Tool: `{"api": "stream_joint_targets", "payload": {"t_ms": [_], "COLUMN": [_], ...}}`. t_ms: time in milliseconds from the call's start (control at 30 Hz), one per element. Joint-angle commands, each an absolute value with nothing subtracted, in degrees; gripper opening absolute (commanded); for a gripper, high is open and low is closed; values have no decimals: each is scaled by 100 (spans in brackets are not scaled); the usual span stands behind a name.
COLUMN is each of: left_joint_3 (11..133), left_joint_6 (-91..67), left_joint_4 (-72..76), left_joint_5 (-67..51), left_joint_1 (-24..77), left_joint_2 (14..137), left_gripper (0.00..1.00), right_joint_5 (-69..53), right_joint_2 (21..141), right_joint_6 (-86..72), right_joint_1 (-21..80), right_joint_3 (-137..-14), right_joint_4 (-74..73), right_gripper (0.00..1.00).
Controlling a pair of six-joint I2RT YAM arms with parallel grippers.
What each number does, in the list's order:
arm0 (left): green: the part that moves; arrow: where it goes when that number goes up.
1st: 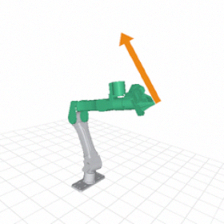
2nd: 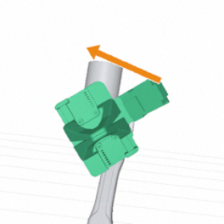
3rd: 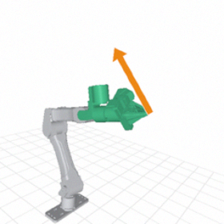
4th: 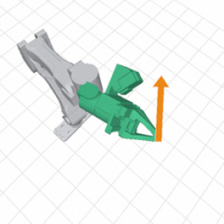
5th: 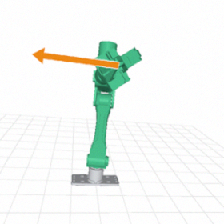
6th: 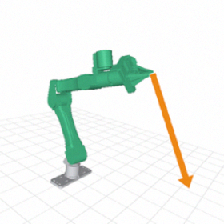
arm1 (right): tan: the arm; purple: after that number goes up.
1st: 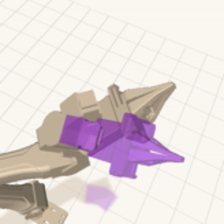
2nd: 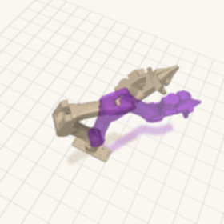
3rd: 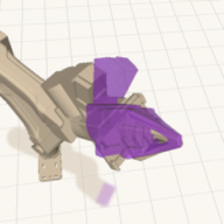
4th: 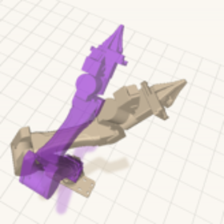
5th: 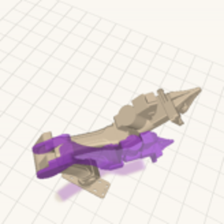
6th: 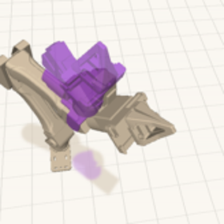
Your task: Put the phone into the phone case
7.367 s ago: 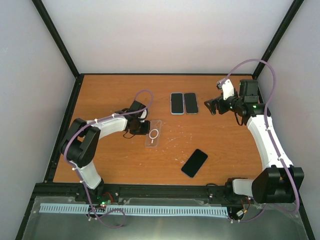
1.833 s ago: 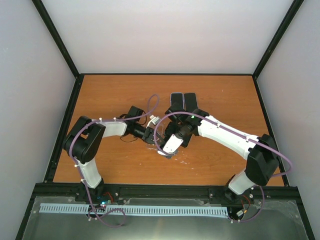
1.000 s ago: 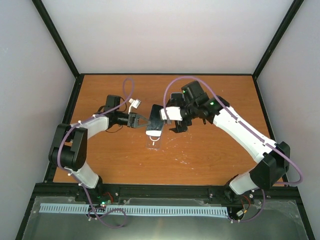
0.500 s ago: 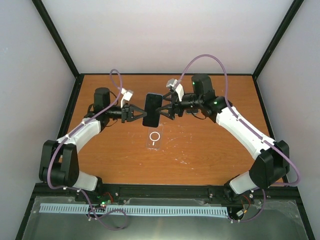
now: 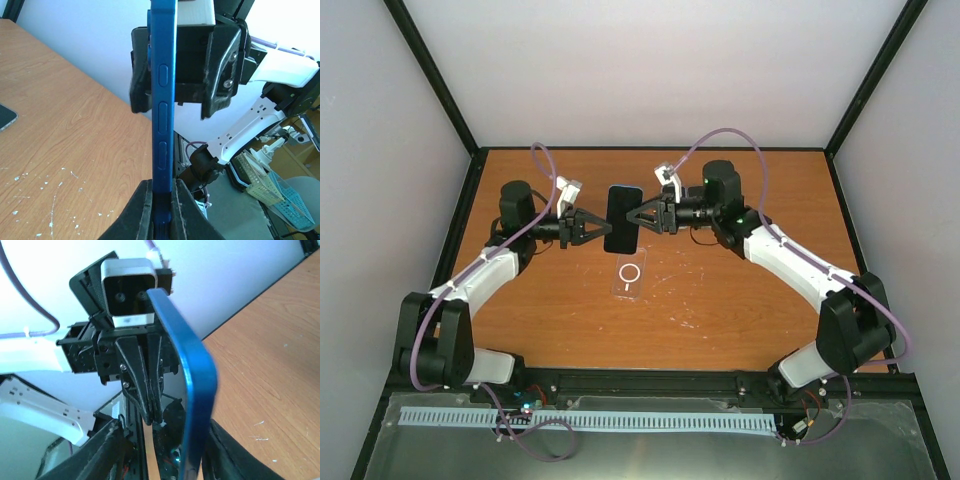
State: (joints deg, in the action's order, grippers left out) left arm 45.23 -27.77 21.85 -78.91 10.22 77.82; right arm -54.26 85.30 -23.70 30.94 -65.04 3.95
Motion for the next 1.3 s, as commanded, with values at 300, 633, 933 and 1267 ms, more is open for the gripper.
{"api": "stream_joint_targets", "payload": {"t_ms": [300,633,933,1267], "left_joint_3": [4749,5619,5348,4755], "left_joint_6": [-2572,-279,655,884], "left_joint_4": [1988,-1038,-2248,-2106], "left_joint_5": [-7911,-7771,-6548,-6574], "left_joint_1": [993,616,510,525], "left_joint_2": [7926,8564,8981,9852], "left_gripper": [15,78,95,92], "right_joint_5": [-5700,-5766,-5841,-5823], "right_joint_2": [8684,8548,8374,8674], "right_joint_6": [-3010,-2822,-2196,-1824], "right_joint_1": [3209,2928,2451,2243], "right_joint_3": [-6416,-6248,-5764,-5560], "right_joint_4": [1031,403,-337,-759], "right_gripper": [5,3,3,3]}}
